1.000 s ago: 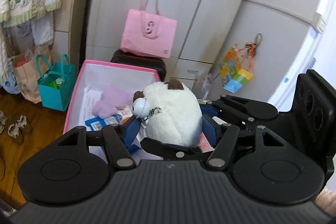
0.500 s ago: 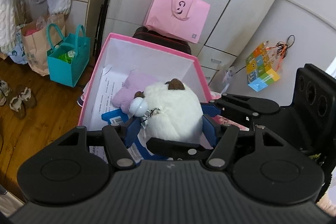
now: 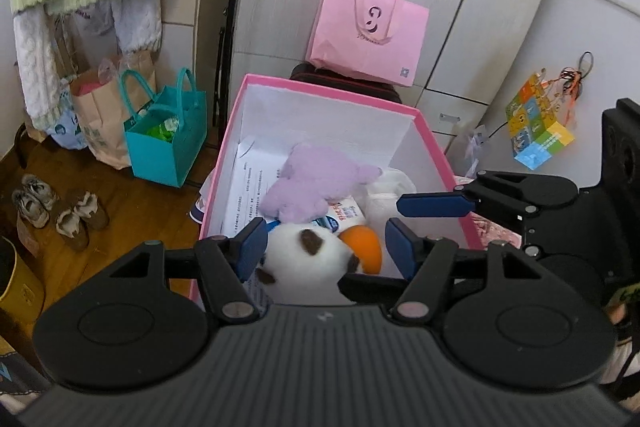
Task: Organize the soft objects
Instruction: 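Open both tools to drop the white cat plush into the shoebox, then move both tools back toward the strawberry plush and scrunchie on the bed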
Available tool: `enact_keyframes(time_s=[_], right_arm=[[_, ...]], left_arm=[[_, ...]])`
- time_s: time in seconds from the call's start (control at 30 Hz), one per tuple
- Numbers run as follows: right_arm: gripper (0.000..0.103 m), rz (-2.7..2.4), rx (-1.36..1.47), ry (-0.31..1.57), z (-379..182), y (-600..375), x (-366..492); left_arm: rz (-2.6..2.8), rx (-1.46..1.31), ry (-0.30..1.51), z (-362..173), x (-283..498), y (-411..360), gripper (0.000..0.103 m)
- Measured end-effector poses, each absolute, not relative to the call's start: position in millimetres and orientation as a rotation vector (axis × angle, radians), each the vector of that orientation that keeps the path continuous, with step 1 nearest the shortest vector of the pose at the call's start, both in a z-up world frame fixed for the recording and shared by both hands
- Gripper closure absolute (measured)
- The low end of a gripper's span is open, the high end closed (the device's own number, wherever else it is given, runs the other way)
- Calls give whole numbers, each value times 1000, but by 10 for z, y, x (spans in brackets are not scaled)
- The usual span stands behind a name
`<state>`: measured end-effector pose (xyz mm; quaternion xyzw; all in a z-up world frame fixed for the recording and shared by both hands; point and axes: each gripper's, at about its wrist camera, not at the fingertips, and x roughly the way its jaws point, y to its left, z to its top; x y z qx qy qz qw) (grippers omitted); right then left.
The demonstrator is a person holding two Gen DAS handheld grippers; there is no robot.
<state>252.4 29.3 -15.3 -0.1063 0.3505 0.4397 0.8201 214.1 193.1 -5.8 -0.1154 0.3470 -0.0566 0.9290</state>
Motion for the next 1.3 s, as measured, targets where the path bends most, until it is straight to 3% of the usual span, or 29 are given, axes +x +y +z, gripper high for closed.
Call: enact_keyframes(time_s=[0.63,1.3], right_arm=[[18,854,-345,662,387,-169,1620],[17,778,-356,584,600,-1025,906]], left_arm=[[-244,-157,641,397,1137,1578,36],[-403,-8,619,628,443,916,30]])
